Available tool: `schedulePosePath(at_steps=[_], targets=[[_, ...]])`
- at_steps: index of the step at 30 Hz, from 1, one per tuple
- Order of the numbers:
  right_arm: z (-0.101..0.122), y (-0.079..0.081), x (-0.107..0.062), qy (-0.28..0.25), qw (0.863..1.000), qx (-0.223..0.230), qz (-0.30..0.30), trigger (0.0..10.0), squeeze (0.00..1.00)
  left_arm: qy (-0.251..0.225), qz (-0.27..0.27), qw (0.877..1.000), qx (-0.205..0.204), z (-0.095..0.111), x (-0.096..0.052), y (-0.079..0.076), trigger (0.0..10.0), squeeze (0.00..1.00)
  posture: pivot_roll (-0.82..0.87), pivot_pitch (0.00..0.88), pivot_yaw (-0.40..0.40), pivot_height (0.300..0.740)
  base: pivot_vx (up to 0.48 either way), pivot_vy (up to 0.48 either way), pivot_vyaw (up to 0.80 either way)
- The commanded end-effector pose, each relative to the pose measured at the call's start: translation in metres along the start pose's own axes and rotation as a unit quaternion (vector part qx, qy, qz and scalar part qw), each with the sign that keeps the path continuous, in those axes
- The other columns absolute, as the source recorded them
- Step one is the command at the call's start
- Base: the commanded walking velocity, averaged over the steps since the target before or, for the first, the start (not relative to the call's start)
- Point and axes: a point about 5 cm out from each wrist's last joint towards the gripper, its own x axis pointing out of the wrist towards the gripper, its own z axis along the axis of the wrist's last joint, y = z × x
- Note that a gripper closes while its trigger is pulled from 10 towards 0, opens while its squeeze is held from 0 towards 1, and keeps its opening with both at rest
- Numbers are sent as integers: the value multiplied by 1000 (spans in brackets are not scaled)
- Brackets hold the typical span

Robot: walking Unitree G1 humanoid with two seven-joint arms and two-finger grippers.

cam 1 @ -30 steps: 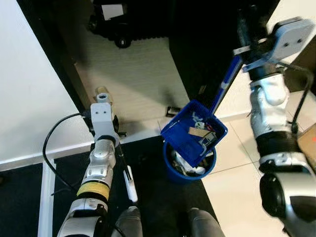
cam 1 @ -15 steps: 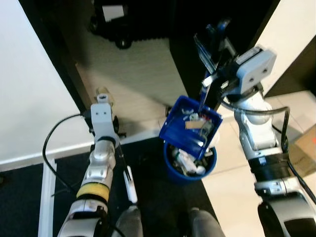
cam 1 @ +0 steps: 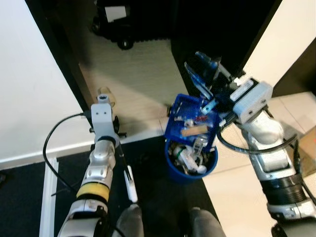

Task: Sweep floor

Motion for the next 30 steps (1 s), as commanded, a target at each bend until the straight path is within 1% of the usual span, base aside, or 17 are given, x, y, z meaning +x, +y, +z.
schedulePosePath(at_steps=[1, 11, 15, 17, 19, 20, 22, 23, 24, 25, 26, 27, 28, 29, 30], targets=[[3, 0, -1, 3, 1000, -15, 17, 10000, 0, -12, -5, 1000, 0, 6, 0, -1, 10000, 0, 15, 64, -57, 740, 0, 0, 0], [10, -2, 2, 0, 1000, -16, 20, 10000, 0, -11, -10, 1000, 1, 6, 1, -2, 10000, 0, 19, 61, -56, 740, 0, 0, 0], [15, -7, 6, -7, 1000, -16, 15, 10000, 0, -12, -9, 1000, 1, 7, 1, -1, 10000, 0, 22, 59, -55, 740, 0, 0, 0], [20, -16, 12, -17, 999, -27, 10, 10000, 0, -12, -8, 1000, 2, 7, 2, -1, 10000, 0, 23, 58, -54, 740, 0, 0, 0], [22, -19, 14, -20, 999, -31, 9, 10000, 0, -12, -8, 1000, 3, 7, 2, 0, 10000, 0, 23, 58, -54, 740, 0, 0, 0], [28, -31, 21, -31, 999, -45, 2, 10000, 0, -13, -8, 1000, 3, 8, 2, 0, 10000, 0, 21, 56, -53, 740, 0, 0, 0], [37, -50, 30, -49, 997, -48, -23, 10000, 0, -13, -8, 1000, 3, 8, 3, 0, 10000, 0, 20, 55, -52, 740, 0, 0, 0], [40, -55, 33, -54, 997, -46, -32, 10000, 0, -13, -9, 1000, 3, 8, 3, 0, 10000, 0, 20, 55, -52, 740, 0, 0, 0], [40, -55, 33, -54, 997, -46, -32, 10000, 0, -13, -9, 1000, 3, 8, 3, 0, 10000, 0, 20, 55, -52, 740, 0, 0, 0], [44, -65, 37, -63, 996, -47, -44, 10000, 0, -13, -9, 1000, 3, 9, 3, 0, 10000, 0, 20, 54, -51, 740, 0, 0, 0], [47, -71, 39, -67, 995, -47, -50, 10000, 0, -14, -9, 1000, 3, 9, 3, 0, 10000, 0, 20, 54, -51, 740, 0, 0, 0], [52, -82, 43, -74, 994, -50, -60, 10000, 0, -14, -10, 1000, 3, 9, 4, 0, 10000, 0, 20, 52, -52, 740, 0, 0, 0], [57, -96, 47, -82, 992, -52, -77, 10000, 0, -14, -10, 1000, 3, 9, 4, -1, 10000, 0, 20, 51, -51, 740, 0, 0, 0], [60, -105, 49, -87, 991, -52, -88, 10000, 0, -15, -10, 1000, 3, 9, 4, -1, 10000, 0, 20, 51, -52, 740, 0, 0, 0], [60, -105, 49, -87, 991, -52, -88, 10000, 0, -15, -10, 1000, 3, 9, 4, -1, 10000, 0, 20, 51, -52, 740, 0, 0, 0]])
